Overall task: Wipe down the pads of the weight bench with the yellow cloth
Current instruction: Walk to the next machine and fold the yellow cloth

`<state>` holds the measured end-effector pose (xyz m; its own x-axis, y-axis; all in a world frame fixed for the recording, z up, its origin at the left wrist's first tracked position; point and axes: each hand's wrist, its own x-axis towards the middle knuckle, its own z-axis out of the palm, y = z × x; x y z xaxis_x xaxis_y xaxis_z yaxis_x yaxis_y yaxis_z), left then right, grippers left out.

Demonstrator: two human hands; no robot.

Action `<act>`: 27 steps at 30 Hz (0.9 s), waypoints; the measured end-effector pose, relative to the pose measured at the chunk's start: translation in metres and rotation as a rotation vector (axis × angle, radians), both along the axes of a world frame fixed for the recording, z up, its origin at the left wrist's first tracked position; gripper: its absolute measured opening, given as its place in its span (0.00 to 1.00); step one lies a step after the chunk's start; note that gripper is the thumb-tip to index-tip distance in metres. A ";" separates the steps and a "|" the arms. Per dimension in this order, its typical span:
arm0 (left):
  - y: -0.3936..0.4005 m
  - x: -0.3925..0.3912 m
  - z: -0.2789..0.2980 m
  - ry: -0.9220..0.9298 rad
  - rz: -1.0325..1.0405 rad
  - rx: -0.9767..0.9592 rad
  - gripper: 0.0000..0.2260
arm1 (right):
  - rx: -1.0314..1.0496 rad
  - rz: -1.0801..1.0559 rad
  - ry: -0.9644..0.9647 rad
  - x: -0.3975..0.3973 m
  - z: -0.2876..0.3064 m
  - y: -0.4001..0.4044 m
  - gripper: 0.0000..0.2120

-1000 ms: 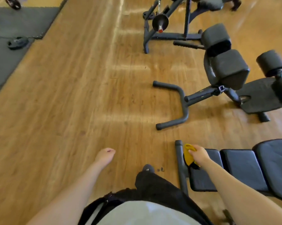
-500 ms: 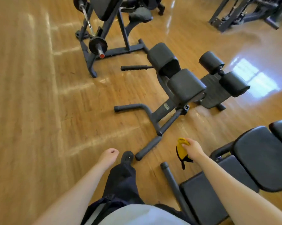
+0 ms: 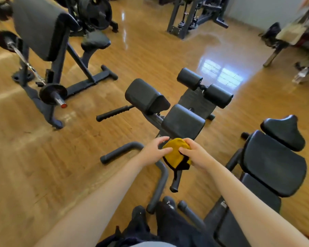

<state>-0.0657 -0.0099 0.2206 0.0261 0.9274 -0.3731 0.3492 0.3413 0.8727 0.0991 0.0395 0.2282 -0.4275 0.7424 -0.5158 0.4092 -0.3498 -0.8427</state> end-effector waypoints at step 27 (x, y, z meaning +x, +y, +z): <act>0.073 -0.018 0.046 -0.319 0.278 0.039 0.08 | 0.708 0.031 -0.120 -0.040 0.037 0.080 0.10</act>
<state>-0.0833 0.0634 0.2666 -0.1182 0.9287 -0.3515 -0.0412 0.3491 0.9362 0.0590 0.1198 0.2648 -0.4243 0.9046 0.0400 0.5141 0.2771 -0.8117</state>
